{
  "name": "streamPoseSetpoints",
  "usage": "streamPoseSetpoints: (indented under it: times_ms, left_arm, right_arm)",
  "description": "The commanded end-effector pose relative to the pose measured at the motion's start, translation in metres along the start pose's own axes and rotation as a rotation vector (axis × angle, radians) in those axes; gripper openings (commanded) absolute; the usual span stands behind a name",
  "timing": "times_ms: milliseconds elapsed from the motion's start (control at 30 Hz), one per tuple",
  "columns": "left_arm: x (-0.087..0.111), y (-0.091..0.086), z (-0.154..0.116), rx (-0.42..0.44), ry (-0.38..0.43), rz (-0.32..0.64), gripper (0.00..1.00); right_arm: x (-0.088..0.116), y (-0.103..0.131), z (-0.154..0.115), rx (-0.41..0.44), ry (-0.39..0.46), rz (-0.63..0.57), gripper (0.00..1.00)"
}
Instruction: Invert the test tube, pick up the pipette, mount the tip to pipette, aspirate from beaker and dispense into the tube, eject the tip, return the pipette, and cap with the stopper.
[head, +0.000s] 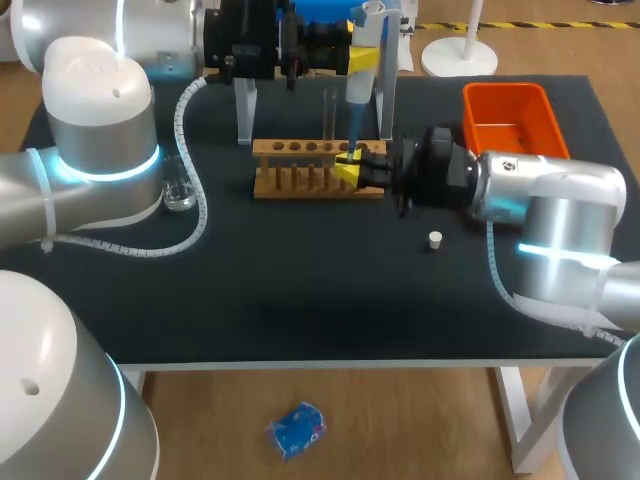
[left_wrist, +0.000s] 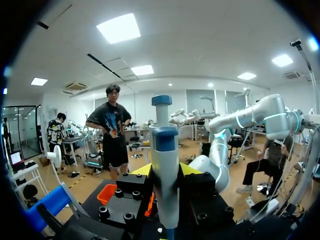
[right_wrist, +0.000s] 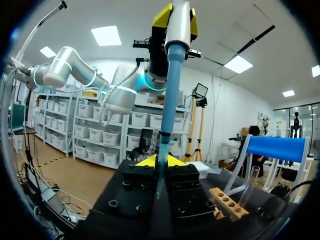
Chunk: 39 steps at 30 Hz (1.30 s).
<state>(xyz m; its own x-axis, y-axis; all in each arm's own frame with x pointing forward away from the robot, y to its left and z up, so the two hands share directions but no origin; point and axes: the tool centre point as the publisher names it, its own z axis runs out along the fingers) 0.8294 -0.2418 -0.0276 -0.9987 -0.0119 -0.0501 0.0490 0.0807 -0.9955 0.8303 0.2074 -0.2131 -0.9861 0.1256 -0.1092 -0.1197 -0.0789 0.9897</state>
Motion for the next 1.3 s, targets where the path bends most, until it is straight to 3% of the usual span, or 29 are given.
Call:
streamPoseSetpoints:
  times_ms: [33,333,567,867,1300]
  left_arm:
    - [0.000,0.009,0.000,-0.001,-0.002,0.000,0.00]
    - [0.000,0.009,0.000,-0.001,-0.002,0.000,0.00]
    - [0.000,0.009,0.000,-0.001,-0.002,0.000,0.00]
    - [0.000,0.009,0.000,-0.001,-0.002,0.000,0.00]
    - [-0.001,0.010,-0.001,-0.002,-0.001,0.000,0.00]
  right_arm:
    - [0.002,0.007,-0.004,0.020,0.012,0.019,1.00]
    - [0.005,-0.005,-0.021,0.080,0.076,0.079,1.00]
    - [0.007,-0.010,-0.040,0.101,0.227,0.091,1.00]
    - [0.003,-0.009,-0.068,0.137,0.357,0.100,1.00]
    - [0.007,-0.013,-0.086,0.176,0.359,0.132,1.00]
